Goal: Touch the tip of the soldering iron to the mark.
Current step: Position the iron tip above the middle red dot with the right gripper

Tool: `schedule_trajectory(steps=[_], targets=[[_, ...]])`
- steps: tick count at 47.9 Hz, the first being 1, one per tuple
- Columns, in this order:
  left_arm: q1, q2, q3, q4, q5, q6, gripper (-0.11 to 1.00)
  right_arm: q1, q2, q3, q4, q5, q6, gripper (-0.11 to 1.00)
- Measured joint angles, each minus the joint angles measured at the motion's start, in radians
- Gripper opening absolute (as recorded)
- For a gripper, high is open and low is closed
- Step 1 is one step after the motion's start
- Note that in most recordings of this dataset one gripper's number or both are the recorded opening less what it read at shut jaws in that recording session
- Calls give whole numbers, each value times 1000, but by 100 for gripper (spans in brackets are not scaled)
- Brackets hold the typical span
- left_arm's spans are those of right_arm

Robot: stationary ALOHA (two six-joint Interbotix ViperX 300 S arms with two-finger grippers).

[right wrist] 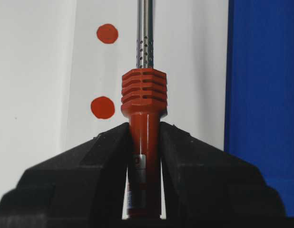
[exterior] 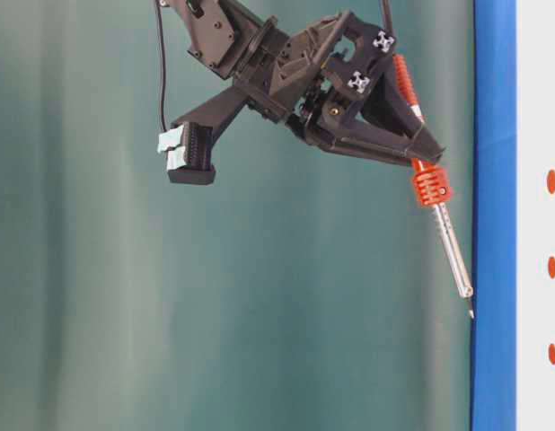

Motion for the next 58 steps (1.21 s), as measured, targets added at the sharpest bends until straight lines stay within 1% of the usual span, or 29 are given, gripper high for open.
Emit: schedule_trajectory(steps=[11, 27, 41, 58], targets=[[0, 2, 0, 0, 0, 0, 0, 8, 26, -2, 0, -2, 0, 6], [0, 2, 0, 2, 0, 0, 0, 32, 103, -14, 0, -66, 0, 6], [2, 0, 0, 2, 0, 0, 0, 46, 169, -34, 0, -97, 2, 6], [3, 2, 0, 2, 0, 0, 0, 46, 178, -37, 0, -101, 3, 6]])
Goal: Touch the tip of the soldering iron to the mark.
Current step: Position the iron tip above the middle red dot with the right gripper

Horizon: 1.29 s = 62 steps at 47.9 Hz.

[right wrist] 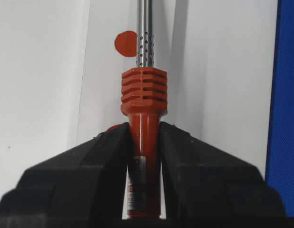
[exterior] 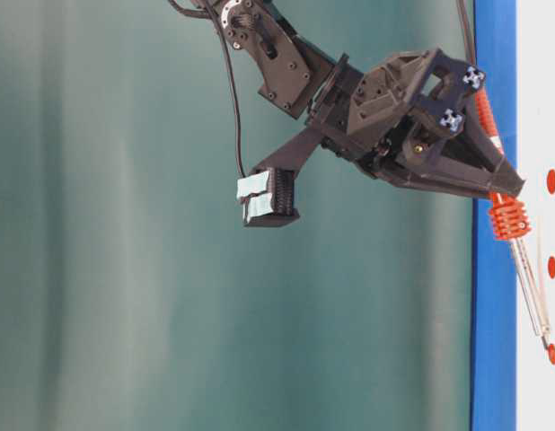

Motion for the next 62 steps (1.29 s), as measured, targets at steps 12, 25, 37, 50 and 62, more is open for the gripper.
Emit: schedule_trajectory(steps=[12, 25, 37, 50, 62], targets=[[3, 0, 0, 0, 0, 0, 0, 0, 0, 0, 0, -2, 0, 6], [3, -2, 0, 0, 0, 0, 0, 0, 0, 0, 2, 5, 0, 6], [3, 0, -2, 0, 0, 0, 0, -2, 0, 0, 2, 6, 0, 6], [3, 0, 0, -2, 0, 0, 0, -2, 0, 0, 2, 8, 0, 6], [3, 0, 0, -2, 0, 0, 0, -2, 0, 0, 0, 15, 2, 6]])
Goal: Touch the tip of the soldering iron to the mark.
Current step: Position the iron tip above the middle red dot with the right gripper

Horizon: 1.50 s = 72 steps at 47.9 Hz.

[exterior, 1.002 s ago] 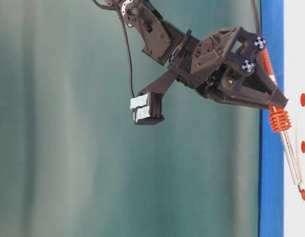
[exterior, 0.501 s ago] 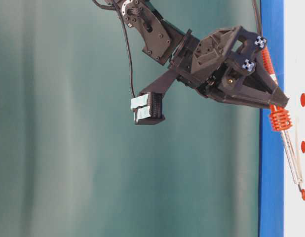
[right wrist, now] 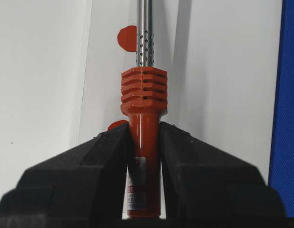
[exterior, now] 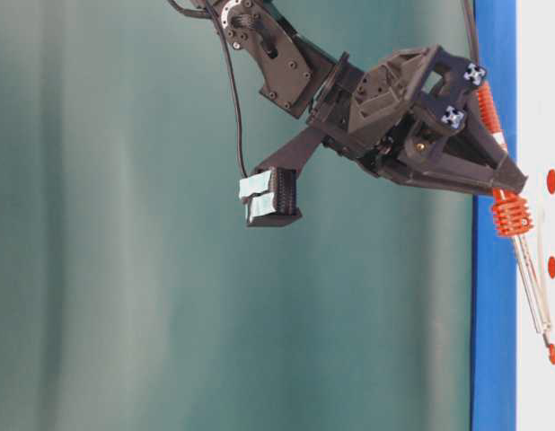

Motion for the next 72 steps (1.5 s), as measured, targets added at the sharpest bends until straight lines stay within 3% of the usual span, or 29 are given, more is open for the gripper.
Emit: schedule_trajectory(steps=[16, 40, 61, 72], targets=[[0, -2, 0, 0, 0, -3, 0, 0, -14, 0, 2, 3, 5, 6], [0, -2, 0, 2, 0, -3, 0, 2, -187, -38, 0, 104, 5, 6], [0, 0, 0, 0, 0, -5, 0, 2, -196, -41, 0, 114, 6, 6], [0, -2, 0, 0, 0, -6, 0, -6, -236, 8, 0, 133, 8, 6]])
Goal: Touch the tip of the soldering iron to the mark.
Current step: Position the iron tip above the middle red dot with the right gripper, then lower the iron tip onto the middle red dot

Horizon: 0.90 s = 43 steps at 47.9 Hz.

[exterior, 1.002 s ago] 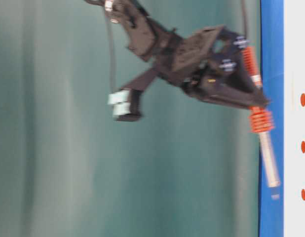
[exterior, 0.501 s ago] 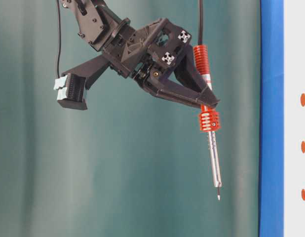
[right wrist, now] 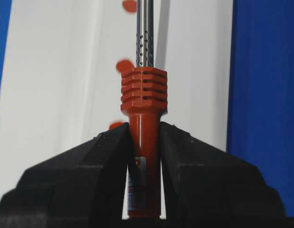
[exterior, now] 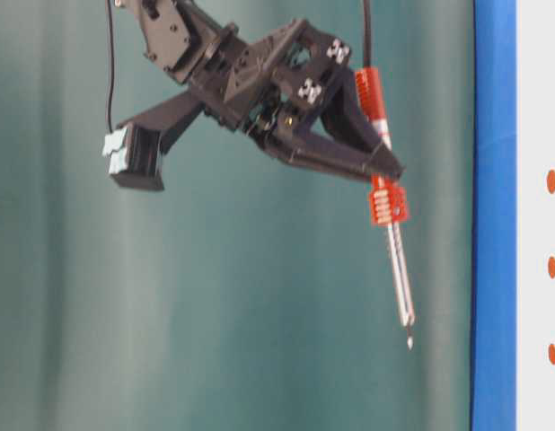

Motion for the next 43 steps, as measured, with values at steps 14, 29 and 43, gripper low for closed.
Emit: schedule_trajectory(steps=[14, 29, 43], targets=[[0, 2, 0, 0, 0, 0, 0, -6, -117, 123, 0, 0, 2, 6], [0, 2, 0, 2, 0, 0, 0, -6, -161, 156, 0, 2, 0, 6], [0, 2, 0, 0, 0, 0, 0, -6, -160, 156, 0, 0, 2, 6]])
